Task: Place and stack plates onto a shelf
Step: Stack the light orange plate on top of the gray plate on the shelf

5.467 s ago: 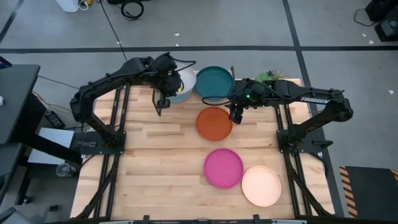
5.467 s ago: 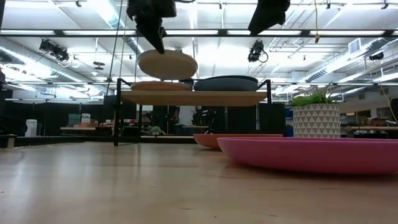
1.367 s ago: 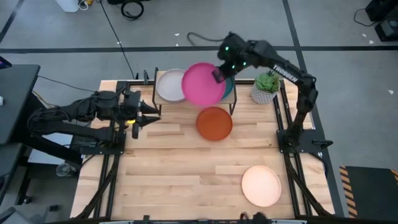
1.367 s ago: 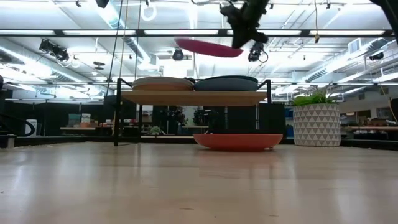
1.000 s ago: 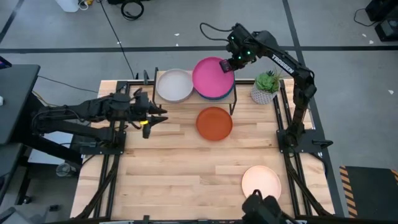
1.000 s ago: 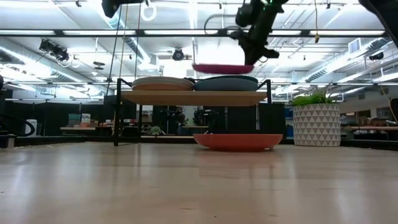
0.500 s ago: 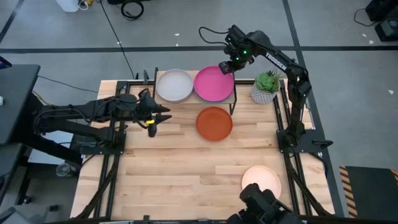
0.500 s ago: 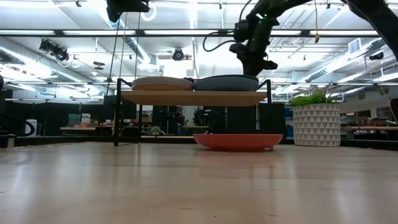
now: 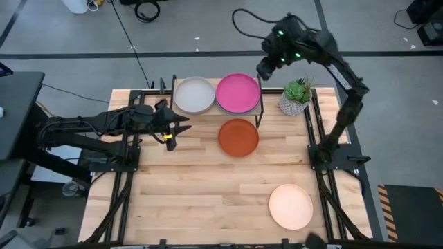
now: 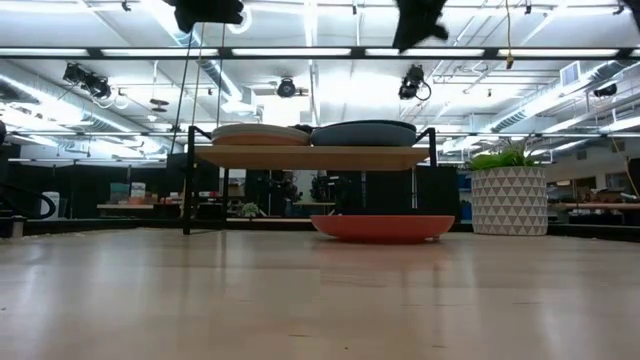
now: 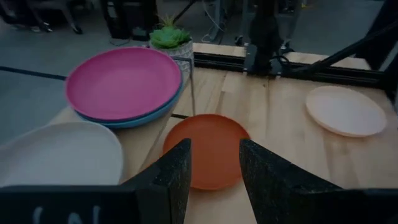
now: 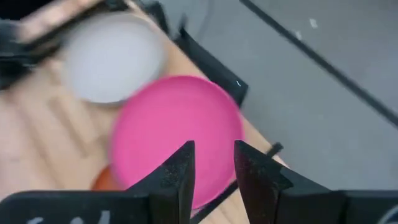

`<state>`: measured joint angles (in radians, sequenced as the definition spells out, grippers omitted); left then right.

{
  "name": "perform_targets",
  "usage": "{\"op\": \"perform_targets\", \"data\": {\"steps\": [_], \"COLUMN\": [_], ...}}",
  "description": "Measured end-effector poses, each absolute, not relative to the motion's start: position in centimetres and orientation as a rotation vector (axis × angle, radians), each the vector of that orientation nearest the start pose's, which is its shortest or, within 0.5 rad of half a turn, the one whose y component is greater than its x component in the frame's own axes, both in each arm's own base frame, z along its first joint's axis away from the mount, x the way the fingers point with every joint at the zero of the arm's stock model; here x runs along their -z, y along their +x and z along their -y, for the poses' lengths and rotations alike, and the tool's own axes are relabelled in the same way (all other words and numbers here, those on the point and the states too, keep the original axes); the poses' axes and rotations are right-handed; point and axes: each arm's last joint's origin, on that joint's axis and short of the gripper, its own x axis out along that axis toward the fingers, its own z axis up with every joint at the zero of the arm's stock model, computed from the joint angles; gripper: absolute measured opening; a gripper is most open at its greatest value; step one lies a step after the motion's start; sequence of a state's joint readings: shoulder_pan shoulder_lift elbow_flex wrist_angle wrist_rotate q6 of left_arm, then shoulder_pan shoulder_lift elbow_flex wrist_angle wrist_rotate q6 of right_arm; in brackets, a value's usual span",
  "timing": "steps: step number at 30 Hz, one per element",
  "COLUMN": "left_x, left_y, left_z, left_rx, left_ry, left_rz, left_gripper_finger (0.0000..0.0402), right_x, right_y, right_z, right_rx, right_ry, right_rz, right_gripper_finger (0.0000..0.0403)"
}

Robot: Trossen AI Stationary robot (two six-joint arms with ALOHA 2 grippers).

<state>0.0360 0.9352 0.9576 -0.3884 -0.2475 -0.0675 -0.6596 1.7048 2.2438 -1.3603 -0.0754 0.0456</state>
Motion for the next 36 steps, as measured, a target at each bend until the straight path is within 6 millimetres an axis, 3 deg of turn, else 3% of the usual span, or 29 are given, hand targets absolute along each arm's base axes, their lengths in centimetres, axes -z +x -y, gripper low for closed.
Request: {"op": "perform_targets", "data": {"steps": [5, 9, 15, 26, 31, 36], "left_x": [-34.9, -35.5, -36.1, -36.1, -36.2, -36.1], "left_y": [19.6, 19.8, 20.0, 20.0, 20.0, 20.0], "left_z": [-1.7, -1.8, -1.7, -1.6, -1.5, -1.5], "left_rx": [-0.377, -0.413, -0.386, -0.337, -0.319, -0.318], "left_ry": [0.014, 0.028, 0.068, 0.092, 0.09, 0.09], "left_rz": [-0.34, -0.274, -0.216, -0.22, -0.219, -0.221], "left_gripper_finger": [0.0141, 0.0141, 0.0141, 0.0141, 0.0141, 0.0141], "right_x": [-49.6, -52.1, -53.5, -51.6, -49.1, -45.2], "right_y": [22.8, 20.6, 18.3, 20.2, 21.5, 22.7], "right_z": [13.3, 9.5, 5.7, 0.5, -2.1, -4.8], "right_rx": [0.511, 0.552, 0.512, 0.354, 0.219, 0.131], "right_ry": [0.312, 0.261, 0.257, 0.261, 0.321, 0.348], "right_rz": [-0.681, -0.555, -0.485, -0.658, -0.859, -1.07], "right_gripper_finger": [0.0117, 0.0117, 0.0118, 0.0118, 0.0119, 0.0119]}}
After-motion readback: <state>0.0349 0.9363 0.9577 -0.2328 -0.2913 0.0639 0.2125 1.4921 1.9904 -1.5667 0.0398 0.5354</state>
